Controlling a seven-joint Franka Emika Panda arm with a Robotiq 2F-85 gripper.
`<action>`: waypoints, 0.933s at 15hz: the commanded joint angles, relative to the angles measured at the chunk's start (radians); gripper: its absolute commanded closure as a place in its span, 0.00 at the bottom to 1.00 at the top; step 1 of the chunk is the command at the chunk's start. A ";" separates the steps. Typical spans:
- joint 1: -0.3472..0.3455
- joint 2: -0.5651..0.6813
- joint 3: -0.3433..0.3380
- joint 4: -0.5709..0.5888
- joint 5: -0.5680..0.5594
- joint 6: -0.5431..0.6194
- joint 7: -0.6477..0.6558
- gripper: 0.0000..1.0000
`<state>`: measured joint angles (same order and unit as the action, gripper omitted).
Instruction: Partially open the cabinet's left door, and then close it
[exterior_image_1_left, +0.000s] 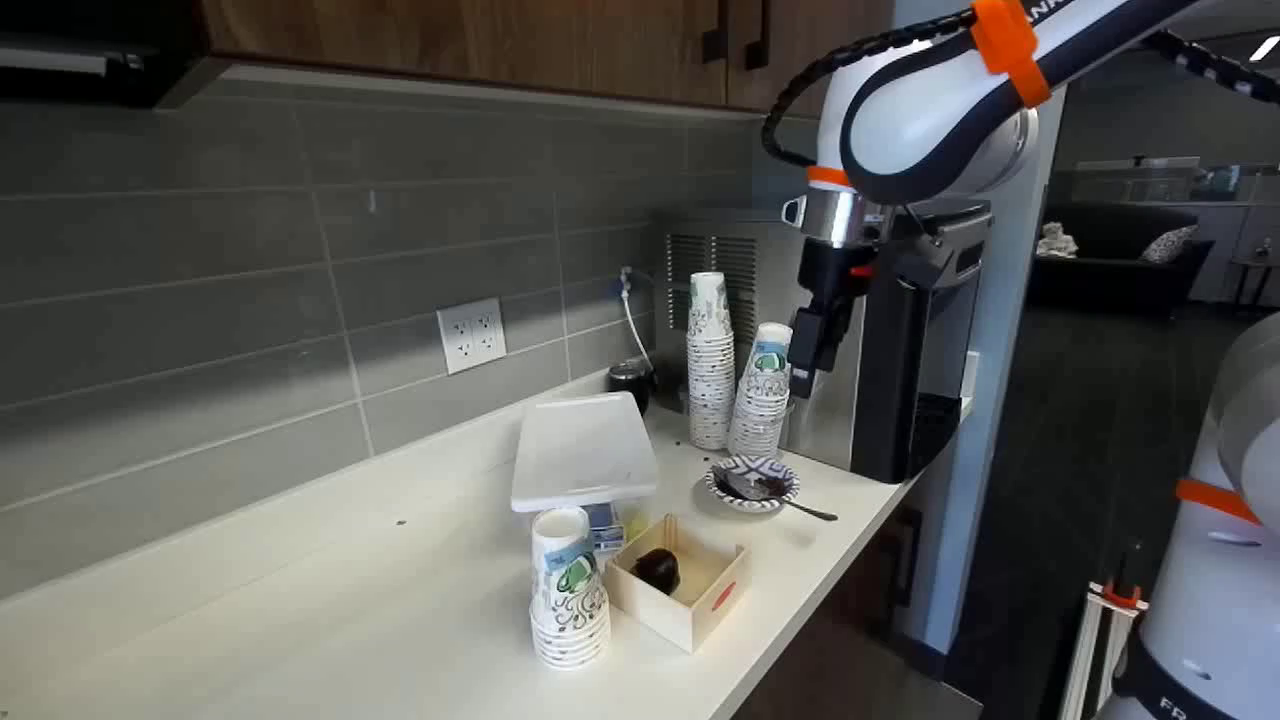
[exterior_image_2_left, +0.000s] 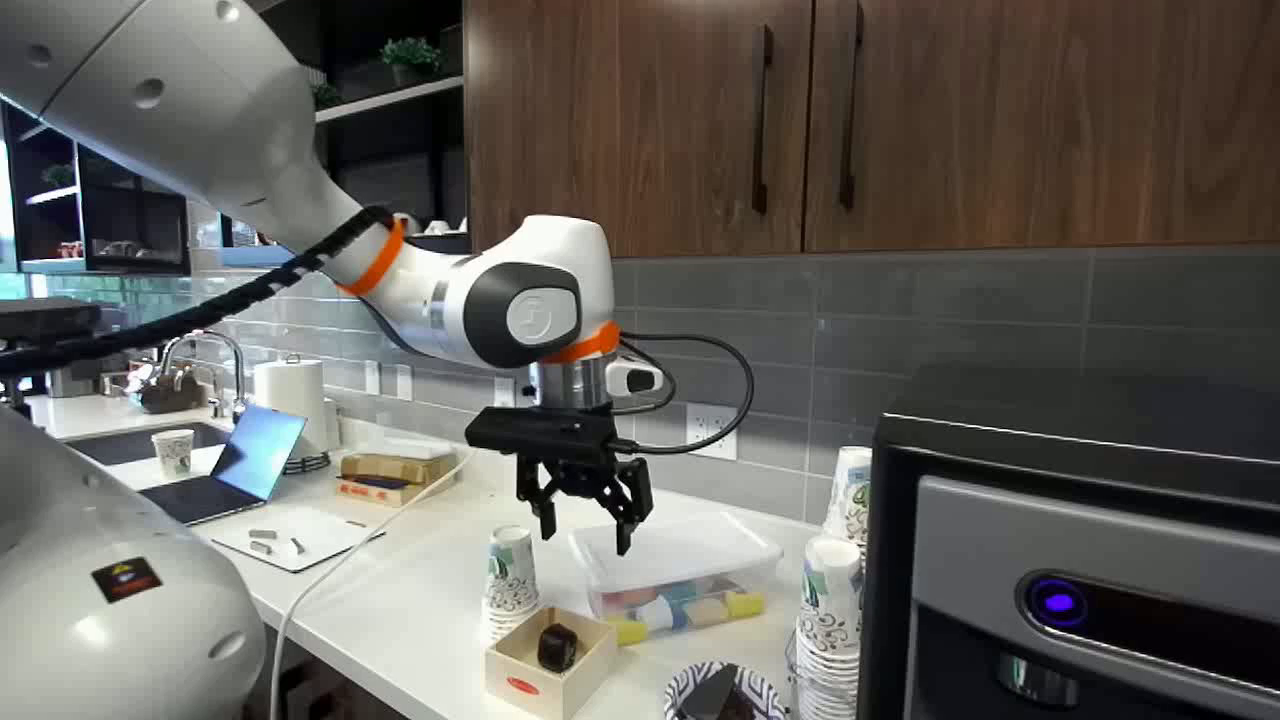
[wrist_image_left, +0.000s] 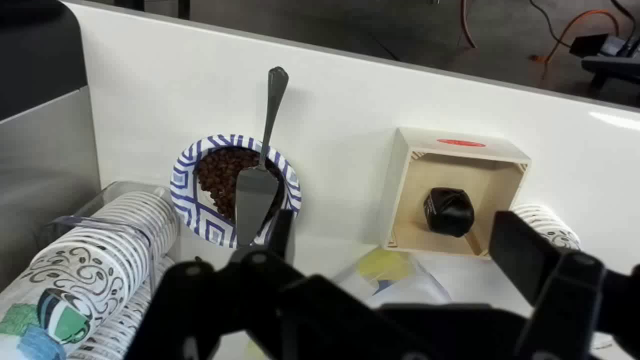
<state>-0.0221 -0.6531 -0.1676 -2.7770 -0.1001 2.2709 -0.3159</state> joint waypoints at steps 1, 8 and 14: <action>-0.004 0.000 0.005 0.002 0.004 -0.003 -0.003 0.00; -0.030 -0.038 0.102 0.027 -0.049 -0.016 0.111 0.00; -0.072 -0.154 0.250 0.117 -0.194 -0.057 0.265 0.00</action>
<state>-0.0635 -0.7244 0.0187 -2.7063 -0.2193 2.2645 -0.1218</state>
